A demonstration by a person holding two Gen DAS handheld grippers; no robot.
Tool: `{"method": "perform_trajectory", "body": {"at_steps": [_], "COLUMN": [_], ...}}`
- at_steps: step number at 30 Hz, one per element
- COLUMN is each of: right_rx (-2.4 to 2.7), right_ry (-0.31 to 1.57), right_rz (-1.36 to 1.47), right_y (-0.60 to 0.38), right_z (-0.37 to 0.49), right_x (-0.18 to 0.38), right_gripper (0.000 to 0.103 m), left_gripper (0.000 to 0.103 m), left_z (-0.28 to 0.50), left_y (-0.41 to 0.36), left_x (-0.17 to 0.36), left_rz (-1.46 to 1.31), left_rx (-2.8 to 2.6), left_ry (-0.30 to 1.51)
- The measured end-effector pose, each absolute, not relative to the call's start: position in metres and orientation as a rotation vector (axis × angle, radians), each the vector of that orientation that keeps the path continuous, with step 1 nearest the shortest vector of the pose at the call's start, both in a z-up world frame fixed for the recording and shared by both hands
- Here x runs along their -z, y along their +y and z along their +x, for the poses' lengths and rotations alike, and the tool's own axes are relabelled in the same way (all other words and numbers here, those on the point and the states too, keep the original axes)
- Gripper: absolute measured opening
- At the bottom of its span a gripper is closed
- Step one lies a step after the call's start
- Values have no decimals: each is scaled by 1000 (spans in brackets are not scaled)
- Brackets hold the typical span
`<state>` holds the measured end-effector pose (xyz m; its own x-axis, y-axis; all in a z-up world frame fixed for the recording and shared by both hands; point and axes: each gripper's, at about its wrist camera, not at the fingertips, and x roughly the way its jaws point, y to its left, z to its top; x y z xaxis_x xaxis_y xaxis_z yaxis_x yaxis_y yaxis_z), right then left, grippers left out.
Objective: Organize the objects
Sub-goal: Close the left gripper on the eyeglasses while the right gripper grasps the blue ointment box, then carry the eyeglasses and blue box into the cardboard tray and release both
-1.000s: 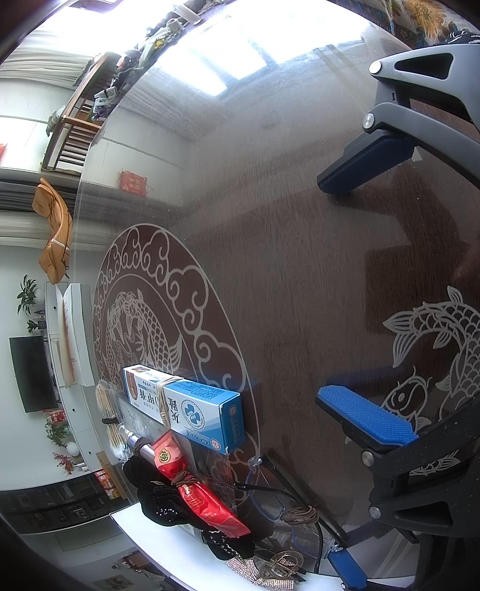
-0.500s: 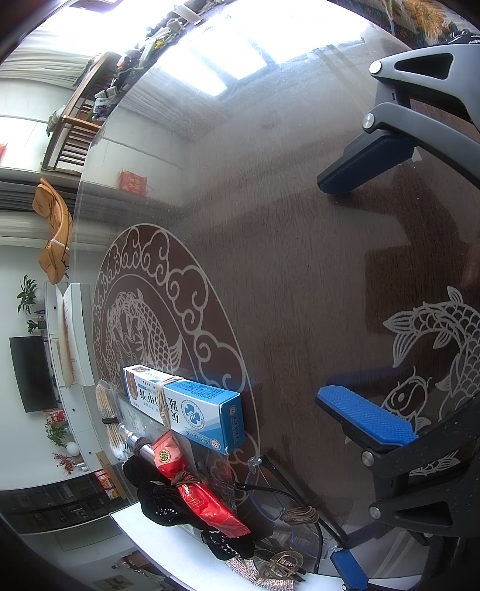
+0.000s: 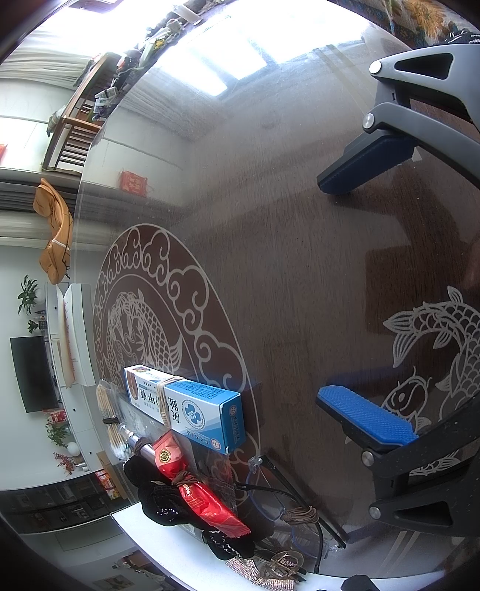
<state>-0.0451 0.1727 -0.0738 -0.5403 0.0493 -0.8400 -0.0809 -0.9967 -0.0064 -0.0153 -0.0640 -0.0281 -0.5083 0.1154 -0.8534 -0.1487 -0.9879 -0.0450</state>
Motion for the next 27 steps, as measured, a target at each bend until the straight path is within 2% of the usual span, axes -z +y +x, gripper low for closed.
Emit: {"method": "perform_trajectory", "body": {"at_steps": [5,9,10,12,13,14,15,16,19,21,22,23,27], "right_rx": [-2693,-2694,-2696,-2700,-2702,-2697,-2672,-2650,-2660,-2672,-2683,-2709,-2840], "right_ry": [52,52,55,54,55,61,73,106,394,502,478,429,185], "right_rz": [-1467,-1467,-1468,-1473,-1475,-1471,-1462,-1450,-1393,-1432,-1503,-1566,-1717], "right_y": [173,173,173,173,174,175,179,186,217,225,220,210,144], "right_z": [-45,-45,-45,-45,-45,-45,-45,-44,-39,-48,-61,-76,-140], "right_x": [74,74,74,74,73,73,73,72,64,60,57,51,24], "right_gripper": [103,103,103,103,103,103,103,103,103,103,101,94,93], "left_gripper": [102,102,97,83,69,60,33,28,27,27,27,27,27], "left_z": [-31,-47,-49,-55,-56,-58,-59,-58,-48,-37,-31,-26,-14], "left_y": [-38,3,12,22,21,19,18,18,5,-9,-15,-21,-37], "left_x": [24,49,55,65,64,64,61,61,60,60,60,59,49], "left_rz": [-1368,-1399,-1398,-1409,-1386,-1394,-1391,-1398,-1430,-1451,-1449,-1442,-1396], "left_rx": [-2552,-2388,-2381,-2352,-2349,-2332,-2342,-2360,-2400,-2424,-2439,-2457,-2510], "left_ry": [105,324,392,458,413,365,336,354,276,185,149,125,33]}}
